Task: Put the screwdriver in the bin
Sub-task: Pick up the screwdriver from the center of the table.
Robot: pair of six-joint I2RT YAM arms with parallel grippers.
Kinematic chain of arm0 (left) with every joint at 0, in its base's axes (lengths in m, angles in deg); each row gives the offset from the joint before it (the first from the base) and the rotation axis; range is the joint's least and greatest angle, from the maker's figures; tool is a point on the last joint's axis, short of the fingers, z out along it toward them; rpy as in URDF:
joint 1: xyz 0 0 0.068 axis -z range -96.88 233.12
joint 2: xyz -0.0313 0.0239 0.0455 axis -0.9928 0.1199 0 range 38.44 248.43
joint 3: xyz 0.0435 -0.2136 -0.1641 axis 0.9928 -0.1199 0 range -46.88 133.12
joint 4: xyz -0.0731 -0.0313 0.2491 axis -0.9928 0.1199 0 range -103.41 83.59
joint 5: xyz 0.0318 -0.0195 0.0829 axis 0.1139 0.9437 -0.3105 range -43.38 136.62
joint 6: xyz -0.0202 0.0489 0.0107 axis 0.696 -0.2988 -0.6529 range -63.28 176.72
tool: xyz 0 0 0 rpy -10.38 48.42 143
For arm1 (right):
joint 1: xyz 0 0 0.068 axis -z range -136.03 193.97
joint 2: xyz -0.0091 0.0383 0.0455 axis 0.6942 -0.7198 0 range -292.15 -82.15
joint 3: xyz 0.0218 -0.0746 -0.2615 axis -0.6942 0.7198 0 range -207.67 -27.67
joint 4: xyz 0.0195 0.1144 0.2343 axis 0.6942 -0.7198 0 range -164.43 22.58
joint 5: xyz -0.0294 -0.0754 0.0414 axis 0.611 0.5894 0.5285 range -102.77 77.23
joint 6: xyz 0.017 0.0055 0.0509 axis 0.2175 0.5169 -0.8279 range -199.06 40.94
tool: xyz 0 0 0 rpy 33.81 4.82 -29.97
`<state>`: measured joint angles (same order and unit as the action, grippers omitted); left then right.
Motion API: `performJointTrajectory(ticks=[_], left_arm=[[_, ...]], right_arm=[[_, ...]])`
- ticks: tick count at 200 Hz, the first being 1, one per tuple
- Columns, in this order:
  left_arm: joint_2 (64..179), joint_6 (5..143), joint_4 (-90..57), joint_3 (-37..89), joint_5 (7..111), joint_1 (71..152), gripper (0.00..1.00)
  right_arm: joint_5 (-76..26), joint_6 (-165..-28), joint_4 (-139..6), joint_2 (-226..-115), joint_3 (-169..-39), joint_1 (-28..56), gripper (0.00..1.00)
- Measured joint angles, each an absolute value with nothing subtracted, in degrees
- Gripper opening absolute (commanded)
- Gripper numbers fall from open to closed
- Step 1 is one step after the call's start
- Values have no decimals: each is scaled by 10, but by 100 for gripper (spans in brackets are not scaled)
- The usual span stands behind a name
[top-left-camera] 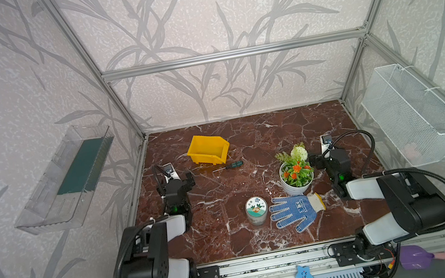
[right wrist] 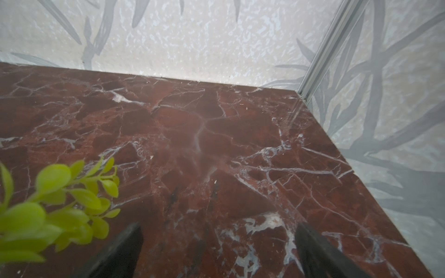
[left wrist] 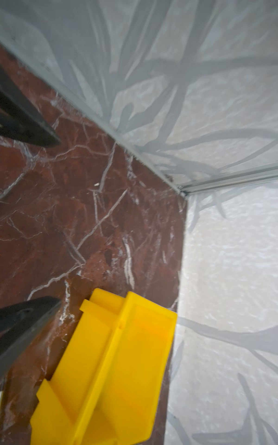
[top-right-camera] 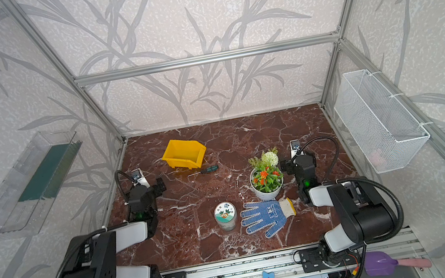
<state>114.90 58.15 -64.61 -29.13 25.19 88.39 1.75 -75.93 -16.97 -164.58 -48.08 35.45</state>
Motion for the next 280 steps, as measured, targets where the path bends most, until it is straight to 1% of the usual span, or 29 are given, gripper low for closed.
performJointTrajectory(ticks=[26, 45, 66, 82, 101, 127, 142, 164, 190, 214, 244, 280], left_arm=[[1038, 584, -597, -296, 177, 970, 99], [972, 625, -501, -266, 156, 991, 99], [943, 671, -389, -199, 149, 1008, 99], [947, 692, -325, -144, 150, 1040, 99], [982, 689, -265, -84, 147, 1096, 99], [1087, 649, -191, 2, 151, 1161, 99], [1148, 627, -124, 51, 184, 1176, 99], [1217, 621, -19, 130, 220, 1176, 99], [1253, 611, 70, 191, 245, 1176, 99], [1279, 596, 121, 225, 272, 1176, 97], [1351, 571, 165, 278, 309, 1175, 95], [1440, 555, 220, 365, 353, 1165, 91]], right_arm=[[61, -761, -193, -1578, -481, 334, 99], [86, -801, -228, -1504, -481, 328, 99], [90, -876, -290, -1394, -486, 333, 99], [59, -918, -363, -1336, -525, 339, 99], [11, -951, -436, -1341, -608, 337, 99], [-29, -965, -517, -1400, -705, 296, 99], [-43, -961, -575, -1446, -755, 263, 99], [-57, -950, -645, -1500, -807, 217, 99], [-76, -943, -694, -1514, -813, 184, 99], [-85, -931, -698, -1509, -801, 172, 99], [-93, -926, -710, -1489, -785, 167, 99], [-93, -922, -731, -1454, -785, 167, 99]])
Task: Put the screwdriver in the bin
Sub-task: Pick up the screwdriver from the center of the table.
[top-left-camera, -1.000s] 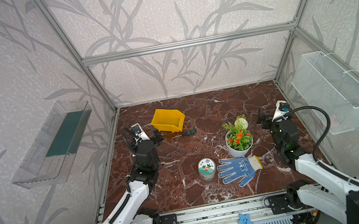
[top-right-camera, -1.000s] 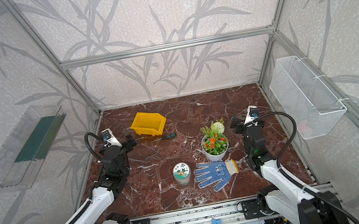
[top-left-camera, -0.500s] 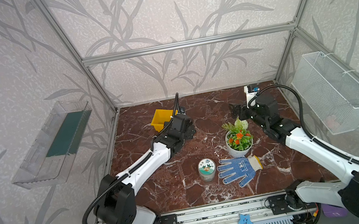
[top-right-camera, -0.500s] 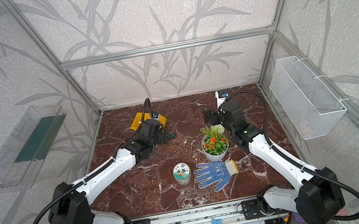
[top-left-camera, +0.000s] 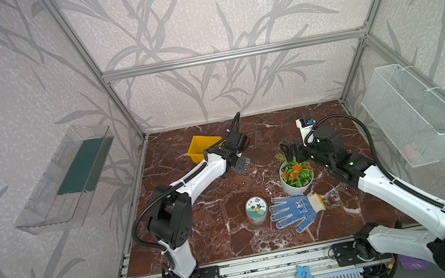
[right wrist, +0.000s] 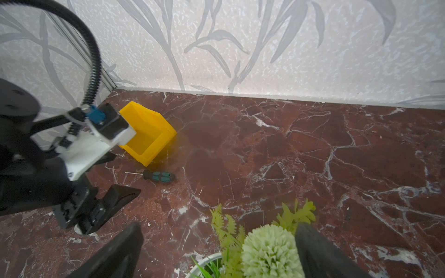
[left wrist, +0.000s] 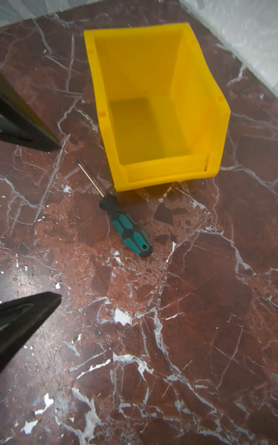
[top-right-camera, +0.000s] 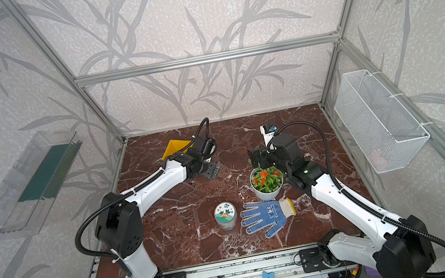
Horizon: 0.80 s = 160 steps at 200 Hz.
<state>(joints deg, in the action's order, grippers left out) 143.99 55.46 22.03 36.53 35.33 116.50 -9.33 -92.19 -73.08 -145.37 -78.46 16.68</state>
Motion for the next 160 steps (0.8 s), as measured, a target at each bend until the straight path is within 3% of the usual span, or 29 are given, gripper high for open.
performJointTrajectory(ticks=[38, 160], left_arm=[[1528, 528, 274, 461, 388, 1159, 81], [1615, 488, 307, 522, 443, 1105, 75]], right_arm=[[-94, -913, -739, -1441, -785, 167, 99], [-94, -912, -751, -1439, -785, 167, 99]])
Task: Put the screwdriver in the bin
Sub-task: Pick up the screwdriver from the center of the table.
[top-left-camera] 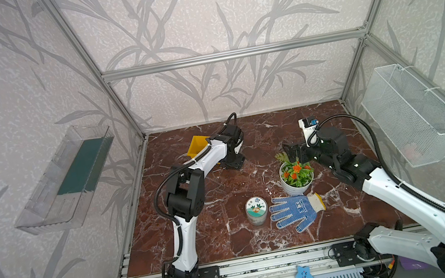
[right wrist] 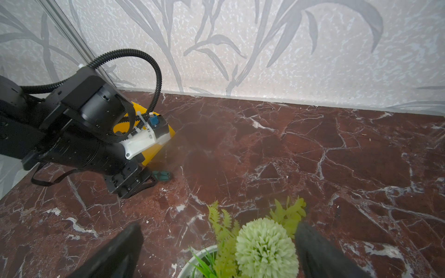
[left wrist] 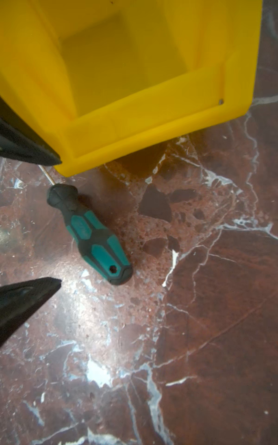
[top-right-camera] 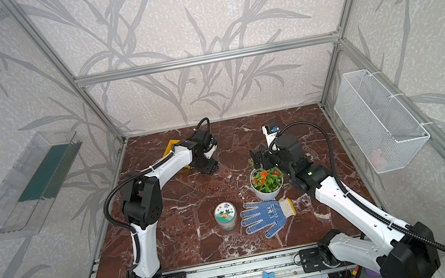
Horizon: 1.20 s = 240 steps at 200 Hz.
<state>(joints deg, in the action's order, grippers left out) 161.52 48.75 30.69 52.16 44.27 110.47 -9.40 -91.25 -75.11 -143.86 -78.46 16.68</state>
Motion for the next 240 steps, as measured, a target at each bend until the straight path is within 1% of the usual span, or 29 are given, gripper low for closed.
performJointTrajectory(ticks=[9, 51, 86, 101, 133, 154, 184, 200, 212, 230, 240], left_arm=[[1626, 487, 307, 535, 444, 1105, 75], [1674, 479, 316, 581, 449, 1108, 65], [1691, 476, 331, 587, 450, 1108, 64], [1692, 475, 335, 587, 450, 1108, 60], [1693, 475, 337, 587, 452, 1103, 47], [1693, 478, 340, 587, 456, 1101, 46], [1698, 481, 347, 593, 469, 1100, 39], [1704, 483, 355, 602, 475, 1100, 33], [1704, 488, 357, 604, 479, 1100, 25], [1704, 494, 359, 606, 482, 1100, 18], [1704, 497, 360, 606, 484, 1100, 11]], right_arm=[[-94, -912, -751, -1439, -785, 167, 99], [-92, -912, -751, -1439, -785, 167, 99], [-90, -912, -751, -1439, -785, 167, 99], [-90, -913, -751, -1439, -784, 167, 99], [-89, -913, -751, -1439, -784, 167, 99], [-88, -913, -750, -1439, -783, 167, 99], [-88, -913, -750, -1439, -782, 167, 99], [-88, -914, -750, -1439, -782, 167, 99], [-88, -914, -750, -1439, -782, 167, 99], [-88, -915, -750, -1439, -782, 167, 99], [-89, -917, -750, -1439, -782, 167, 99]])
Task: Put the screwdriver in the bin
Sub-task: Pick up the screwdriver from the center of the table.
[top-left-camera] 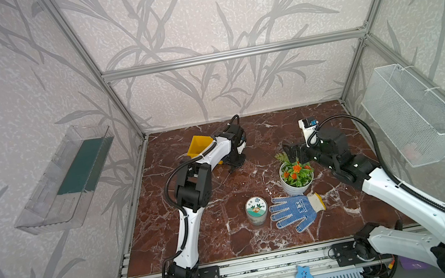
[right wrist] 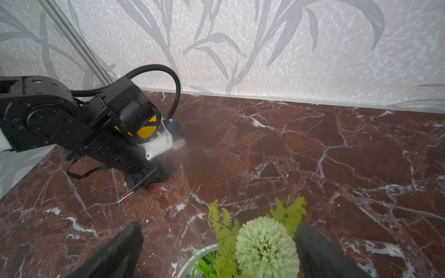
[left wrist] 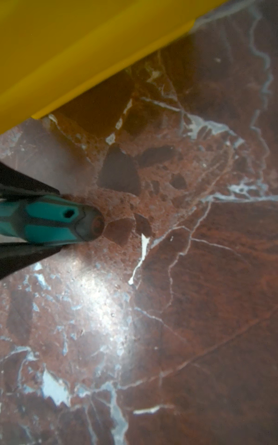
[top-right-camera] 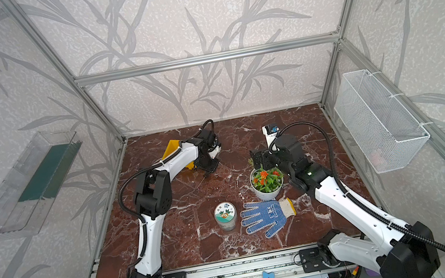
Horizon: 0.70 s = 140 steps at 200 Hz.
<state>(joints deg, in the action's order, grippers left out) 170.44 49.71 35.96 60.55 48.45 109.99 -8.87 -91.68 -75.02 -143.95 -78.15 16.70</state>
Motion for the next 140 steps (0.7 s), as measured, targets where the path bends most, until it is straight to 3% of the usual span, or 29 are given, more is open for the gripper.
performJointTrajectory(ticks=[43, 90, 140], left_arm=[[1693, 523, 362, 596, 498, 1098, 0], [1634, 523, 386, 616, 491, 1098, 0], [1565, 445, 367, 686, 411, 1085, 0]], right_arm=[[-102, -926, -760, -1441, -783, 167, 99], [-124, -930, -796, -1467, -839, 165, 99], [-136, -954, -802, -1507, -916, 157, 99]])
